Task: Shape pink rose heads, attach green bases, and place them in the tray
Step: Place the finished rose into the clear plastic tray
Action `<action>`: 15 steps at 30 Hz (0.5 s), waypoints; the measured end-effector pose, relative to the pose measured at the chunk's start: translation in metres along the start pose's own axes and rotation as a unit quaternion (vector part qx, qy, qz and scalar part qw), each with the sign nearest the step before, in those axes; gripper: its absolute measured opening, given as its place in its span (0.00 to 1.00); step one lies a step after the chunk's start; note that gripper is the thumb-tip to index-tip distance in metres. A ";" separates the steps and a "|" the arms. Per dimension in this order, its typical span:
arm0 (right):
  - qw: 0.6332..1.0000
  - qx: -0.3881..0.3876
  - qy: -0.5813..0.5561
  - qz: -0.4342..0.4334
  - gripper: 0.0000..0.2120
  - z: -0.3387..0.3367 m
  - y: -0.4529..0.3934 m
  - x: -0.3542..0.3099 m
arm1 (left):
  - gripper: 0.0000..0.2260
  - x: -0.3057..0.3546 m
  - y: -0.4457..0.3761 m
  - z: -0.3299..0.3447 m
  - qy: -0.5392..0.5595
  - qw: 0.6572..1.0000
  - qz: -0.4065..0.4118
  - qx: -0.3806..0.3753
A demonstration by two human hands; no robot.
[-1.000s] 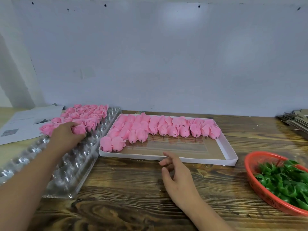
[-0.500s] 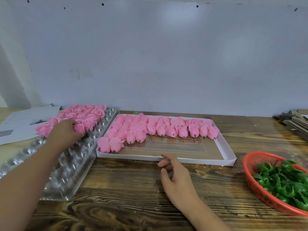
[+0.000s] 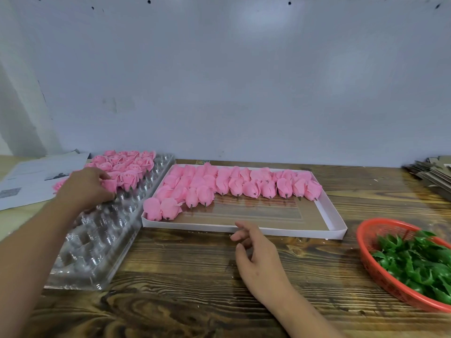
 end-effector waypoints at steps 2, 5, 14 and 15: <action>1.000 -0.002 -0.001 0.001 0.26 0.001 0.000 0.000 | 0.21 -0.003 0.002 0.004 0.005 1.000 0.000 -0.022; 1.000 0.002 -0.004 -0.001 0.26 0.000 0.000 0.001 | 0.21 -0.003 0.004 0.009 0.013 1.000 0.014 -0.014; 1.000 0.002 0.004 0.002 0.24 0.000 0.000 0.002 | 0.15 0.006 0.010 0.007 0.045 0.997 0.058 0.037; 1.000 0.002 0.004 0.003 0.23 0.000 0.000 0.003 | 0.16 0.007 0.010 0.008 0.044 0.997 0.058 0.033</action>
Point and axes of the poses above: each hand's wrist, its own y-axis away from the middle knuckle, its own z-axis out of the palm, x = y × z, the point moved 7 cm from there along -y, towards the middle knuckle, and after that the axes turned 1 degree about -y, right-handed, at the moved point
